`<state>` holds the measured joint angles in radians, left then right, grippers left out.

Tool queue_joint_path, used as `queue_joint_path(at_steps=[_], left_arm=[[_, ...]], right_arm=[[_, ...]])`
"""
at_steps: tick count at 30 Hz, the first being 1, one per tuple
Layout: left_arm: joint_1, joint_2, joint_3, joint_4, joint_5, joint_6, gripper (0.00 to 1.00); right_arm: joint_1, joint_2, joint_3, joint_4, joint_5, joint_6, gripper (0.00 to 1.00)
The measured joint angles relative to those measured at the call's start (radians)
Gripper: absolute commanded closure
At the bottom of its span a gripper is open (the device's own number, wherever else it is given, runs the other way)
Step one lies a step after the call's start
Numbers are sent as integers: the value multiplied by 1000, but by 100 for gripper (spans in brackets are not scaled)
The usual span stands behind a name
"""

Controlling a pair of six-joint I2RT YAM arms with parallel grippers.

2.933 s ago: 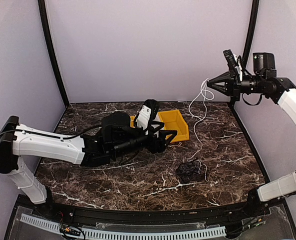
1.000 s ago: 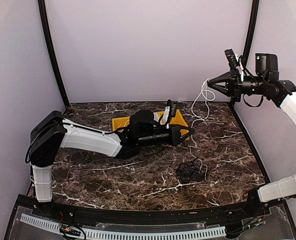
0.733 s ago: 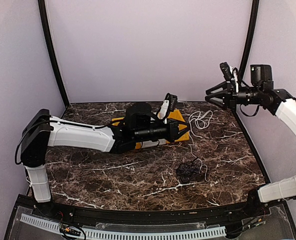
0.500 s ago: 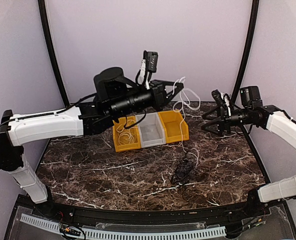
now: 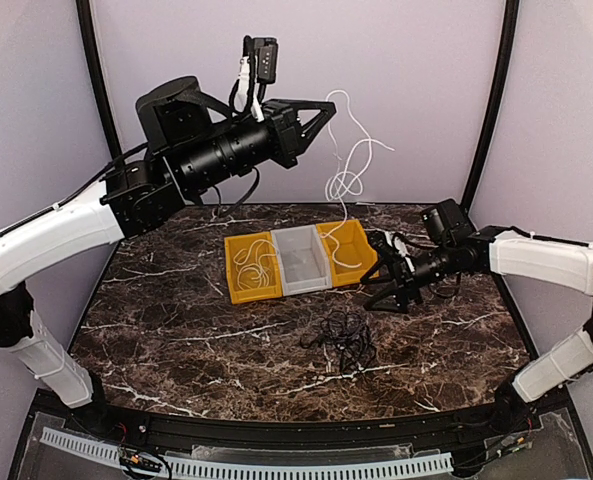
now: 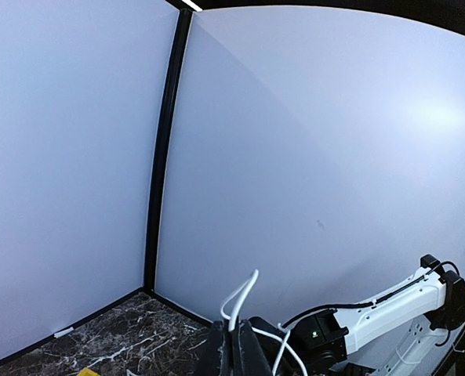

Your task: Untangle the cables

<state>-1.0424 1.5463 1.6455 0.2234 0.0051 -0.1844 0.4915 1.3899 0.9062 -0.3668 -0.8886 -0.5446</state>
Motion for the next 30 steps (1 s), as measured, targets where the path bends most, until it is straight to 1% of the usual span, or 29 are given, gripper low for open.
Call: queue_joint_path(at_steps=[3, 6, 9, 13, 15, 20, 23, 25, 30], left_arm=[[0, 8, 56, -71, -38, 36, 100], [0, 23, 165, -149, -83, 80, 100], [0, 26, 285, -216, -151, 123, 100], [11, 13, 317, -275, -228, 142, 100], [34, 11, 315, -335, -255, 129, 100], [132, 9, 225, -446, -272, 60, 100], [194, 6, 115, -488, -270, 16, 100], [227, 3, 44, -500, -259, -7, 100], [299, -11, -103, -508, -227, -49, 100]], right_arm=[[16, 56, 19, 8, -1, -2, 21], [34, 105, 20, 28, 8, -1, 23], [72, 158, 22, 35, 26, -2, 28], [105, 217, 22, 29, 56, -16, 35], [108, 228, 22, 24, 69, -26, 41], [109, 231, 23, -9, 124, -73, 54], [101, 235, 27, -58, 165, -105, 58], [91, 236, 32, -90, 181, -117, 56], [2, 196, 41, -159, 197, -133, 40]])
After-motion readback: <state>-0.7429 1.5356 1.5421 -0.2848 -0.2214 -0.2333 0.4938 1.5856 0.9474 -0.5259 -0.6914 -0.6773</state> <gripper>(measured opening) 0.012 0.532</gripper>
